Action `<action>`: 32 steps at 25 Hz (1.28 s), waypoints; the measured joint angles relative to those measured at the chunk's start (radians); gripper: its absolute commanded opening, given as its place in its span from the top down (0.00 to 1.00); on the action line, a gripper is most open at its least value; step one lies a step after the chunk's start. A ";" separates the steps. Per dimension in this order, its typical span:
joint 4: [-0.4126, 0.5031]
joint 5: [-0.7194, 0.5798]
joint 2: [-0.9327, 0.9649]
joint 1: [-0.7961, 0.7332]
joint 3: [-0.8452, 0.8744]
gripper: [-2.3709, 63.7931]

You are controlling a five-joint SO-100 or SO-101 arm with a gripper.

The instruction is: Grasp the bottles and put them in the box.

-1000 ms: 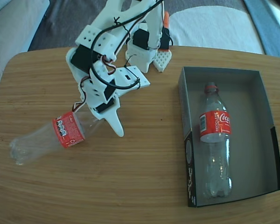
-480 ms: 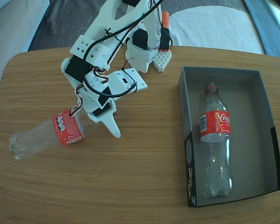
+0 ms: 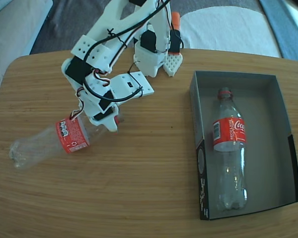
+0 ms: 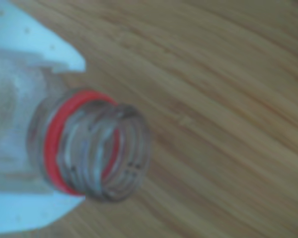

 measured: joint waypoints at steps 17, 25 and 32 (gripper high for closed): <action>0.008 0.000 0.000 0.000 -0.163 0.97; 0.158 0.000 0.063 -0.071 -0.408 0.97; 0.402 0.000 0.175 -0.193 -0.486 0.97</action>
